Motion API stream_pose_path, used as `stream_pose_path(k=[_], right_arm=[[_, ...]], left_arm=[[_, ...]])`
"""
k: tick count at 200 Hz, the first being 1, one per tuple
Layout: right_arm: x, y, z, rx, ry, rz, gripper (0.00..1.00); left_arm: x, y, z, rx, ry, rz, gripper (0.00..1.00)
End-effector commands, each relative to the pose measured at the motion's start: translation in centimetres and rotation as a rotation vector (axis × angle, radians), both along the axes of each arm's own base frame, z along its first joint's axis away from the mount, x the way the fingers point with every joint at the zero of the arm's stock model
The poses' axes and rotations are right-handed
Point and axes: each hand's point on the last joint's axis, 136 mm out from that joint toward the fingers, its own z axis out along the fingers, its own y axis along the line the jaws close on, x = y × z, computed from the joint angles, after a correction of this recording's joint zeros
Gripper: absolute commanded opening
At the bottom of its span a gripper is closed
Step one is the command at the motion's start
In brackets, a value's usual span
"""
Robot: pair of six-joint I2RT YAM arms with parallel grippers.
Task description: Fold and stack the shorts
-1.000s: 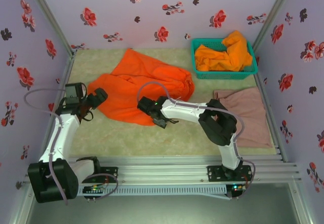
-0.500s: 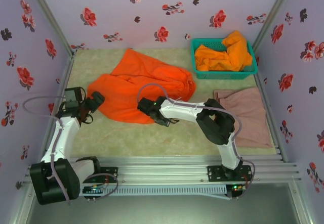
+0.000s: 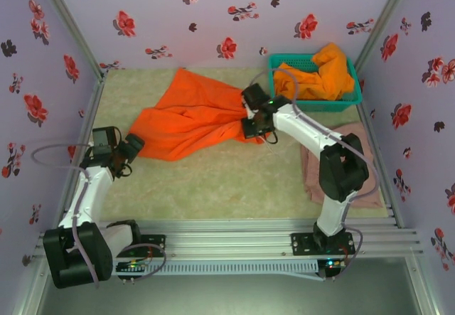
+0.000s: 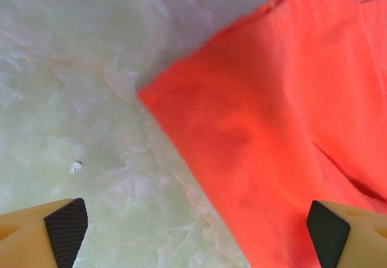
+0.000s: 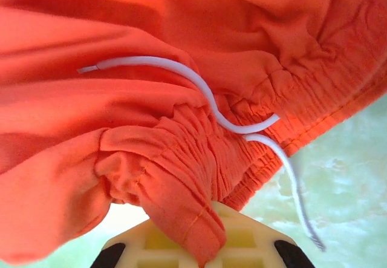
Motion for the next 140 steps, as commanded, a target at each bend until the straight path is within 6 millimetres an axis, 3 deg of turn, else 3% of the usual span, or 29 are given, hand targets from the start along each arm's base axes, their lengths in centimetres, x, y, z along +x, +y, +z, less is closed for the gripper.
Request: stream_pose_path(k=[1, 50, 82, 140], right_arm=[[-0.8, 2.2, -1.5, 0.196, 0.136, -0.107, 0.00], [-0.4, 3.2, -2.0, 0.255, 0.150, -0.127, 0.00], [-0.5, 3.2, -1.6, 0.257, 0.141, -0.121, 0.00], [-0.7, 2.9, -1.9, 0.242, 0.143, -0.117, 0.00]], left_arm=[[0.3, -0.4, -1.3, -0.040, 0.001, 0.017, 0.95], [1.4, -2.3, -5.3, -0.080, 0.103, -0.031, 0.91], [2.1, -2.6, -7.2, -0.084, 0.141, -0.040, 0.82], [4.2, -2.7, -7.7, -0.071, 0.155, -0.065, 0.44]])
